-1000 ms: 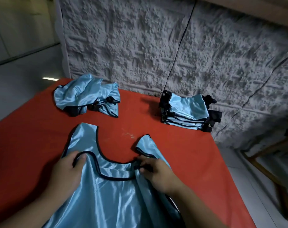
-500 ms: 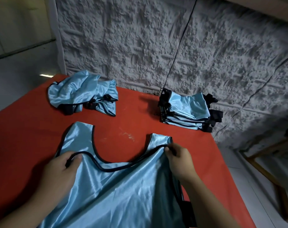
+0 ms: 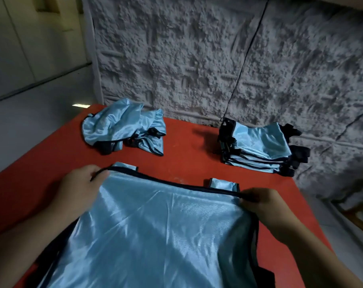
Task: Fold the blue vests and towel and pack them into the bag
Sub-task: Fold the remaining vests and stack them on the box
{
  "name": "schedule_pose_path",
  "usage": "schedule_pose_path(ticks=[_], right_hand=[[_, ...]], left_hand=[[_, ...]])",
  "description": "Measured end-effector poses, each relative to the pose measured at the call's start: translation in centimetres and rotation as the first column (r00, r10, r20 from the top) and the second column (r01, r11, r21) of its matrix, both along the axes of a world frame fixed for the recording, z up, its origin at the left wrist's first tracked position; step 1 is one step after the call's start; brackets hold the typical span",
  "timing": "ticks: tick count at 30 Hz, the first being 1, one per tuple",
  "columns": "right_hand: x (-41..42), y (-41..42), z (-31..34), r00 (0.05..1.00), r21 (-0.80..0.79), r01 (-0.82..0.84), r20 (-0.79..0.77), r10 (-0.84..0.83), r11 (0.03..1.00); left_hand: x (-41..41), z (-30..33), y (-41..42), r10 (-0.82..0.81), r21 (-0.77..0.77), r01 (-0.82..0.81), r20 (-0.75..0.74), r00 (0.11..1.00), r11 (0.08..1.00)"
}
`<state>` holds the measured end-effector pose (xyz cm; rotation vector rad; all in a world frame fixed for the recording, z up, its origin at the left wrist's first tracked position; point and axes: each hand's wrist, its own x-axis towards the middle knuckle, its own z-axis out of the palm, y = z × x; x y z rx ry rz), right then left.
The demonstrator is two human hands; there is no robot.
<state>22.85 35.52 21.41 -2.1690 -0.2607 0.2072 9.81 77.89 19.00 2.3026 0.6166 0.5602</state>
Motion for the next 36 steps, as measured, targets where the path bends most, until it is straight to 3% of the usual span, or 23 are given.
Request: schedule_pose_path(ticks=[6,11,22,24,26,28,29,31,33,36], right_hand=[[3.7,0.9,-1.1,0.990,-0.239,0.109,0.111,-0.084,0.965],[6.1,2.2,-1.0,0.974,-0.346,0.182,0.191,-0.120,0.920],[6.0,4.6,-0.3,0.940,-0.424,0.334,0.209,-0.268,0.842],[3.3,5.9,0.9,0.918,-0.415,0.343,0.338,-0.207,0.842],[-1.8,8.1,1.6,0.900,-0.368,0.204,0.436,-0.025,0.907],[-7.9,9.8,0.8,0.918,-0.397,-0.030,0.351,0.183,0.917],[-10.3,9.9,-0.3,0.928,-0.469,-0.120,0.261,0.267,0.875],[-12.6,8.3,-2.8,0.944,-0.604,-0.203,0.087,0.317,0.771],[-12.0,5.5,-4.4,0.966,-0.649,-0.153,0.060,0.251,0.746],[-10.8,2.1,-5.4,0.974,-0.710,-0.023,0.141,0.175,0.703]], left_hand=[[2.2,-0.3,0.7,-0.064,0.004,0.064,0.006,0.998,0.998],[4.7,-0.2,0.9,-0.055,0.078,0.055,0.000,0.998,0.995],[5.7,0.2,1.3,0.036,0.160,-0.023,-0.081,0.996,0.987],[4.8,2.5,-1.1,-0.028,0.222,0.018,0.042,0.999,0.975],[2.6,4.0,-5.3,-0.226,0.272,0.186,0.123,0.966,0.944],[-0.8,2.6,-9.8,-0.379,0.305,0.370,-0.034,0.925,0.877],[-2.4,1.4,-11.4,-0.395,0.297,0.441,-0.204,0.896,0.847],[-4.3,-1.6,-12.1,-0.292,0.325,0.500,-0.516,0.805,0.803],[-4.9,-3.3,-11.5,-0.242,0.322,0.513,-0.608,0.756,0.795],[-4.8,-4.1,-9.5,-0.175,0.369,0.450,-0.582,0.794,0.813]])
